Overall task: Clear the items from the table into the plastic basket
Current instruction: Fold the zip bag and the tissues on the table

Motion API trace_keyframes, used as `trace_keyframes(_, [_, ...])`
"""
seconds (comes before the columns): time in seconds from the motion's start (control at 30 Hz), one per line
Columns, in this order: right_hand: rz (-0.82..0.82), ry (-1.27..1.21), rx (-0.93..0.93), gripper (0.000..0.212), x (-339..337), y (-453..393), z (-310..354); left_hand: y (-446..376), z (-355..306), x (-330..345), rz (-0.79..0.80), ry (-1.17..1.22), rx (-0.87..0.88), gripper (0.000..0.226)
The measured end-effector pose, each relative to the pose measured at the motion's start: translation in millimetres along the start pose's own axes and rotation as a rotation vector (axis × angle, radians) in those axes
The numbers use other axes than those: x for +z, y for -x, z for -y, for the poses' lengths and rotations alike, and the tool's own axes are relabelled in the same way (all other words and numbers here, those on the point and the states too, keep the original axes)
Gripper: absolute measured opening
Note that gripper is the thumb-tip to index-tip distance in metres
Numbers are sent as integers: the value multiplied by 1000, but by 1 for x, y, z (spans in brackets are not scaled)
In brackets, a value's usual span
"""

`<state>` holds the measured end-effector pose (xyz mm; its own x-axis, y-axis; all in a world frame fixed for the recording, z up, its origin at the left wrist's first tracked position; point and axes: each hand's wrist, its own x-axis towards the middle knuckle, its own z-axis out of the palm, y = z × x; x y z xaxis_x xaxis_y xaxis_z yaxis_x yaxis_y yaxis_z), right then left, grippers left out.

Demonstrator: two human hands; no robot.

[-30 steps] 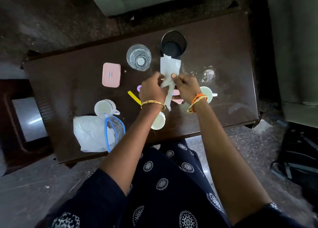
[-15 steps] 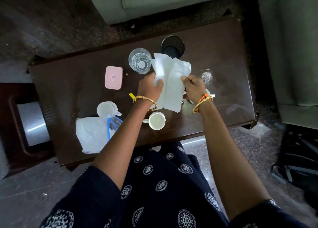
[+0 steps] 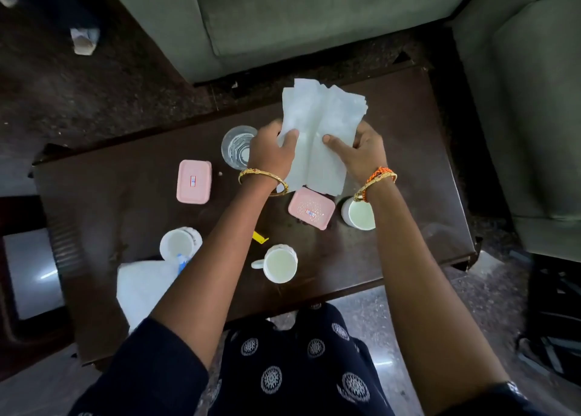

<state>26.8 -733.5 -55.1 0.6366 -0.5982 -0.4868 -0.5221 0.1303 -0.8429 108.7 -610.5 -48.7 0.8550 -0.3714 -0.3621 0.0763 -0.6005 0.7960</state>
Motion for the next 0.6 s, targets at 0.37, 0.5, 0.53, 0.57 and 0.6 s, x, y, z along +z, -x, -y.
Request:
trace_keyframes(0.37, [-193,-30,-417,13,33,-39,3,-47,2,9,-322,-66,188,27])
trace_keyframes(0.5, [-239,-82,-462,20,41,-50,-8,-48,7,21,-401,-81,229,24])
trace_keyframes(0.53, [-247,-94,-463,23,42,-53,-10,-48,8,24,-400,-80,226,25])
trace_keyframes(0.57, [-252,-93,-456,25,42,-55,-11,-49,9,27,-386,-93,222,25])
trace_keyframes(0.6, [-254,-81,-441,27,43,-56,-12,-51,11,29,-363,-117,218,25])
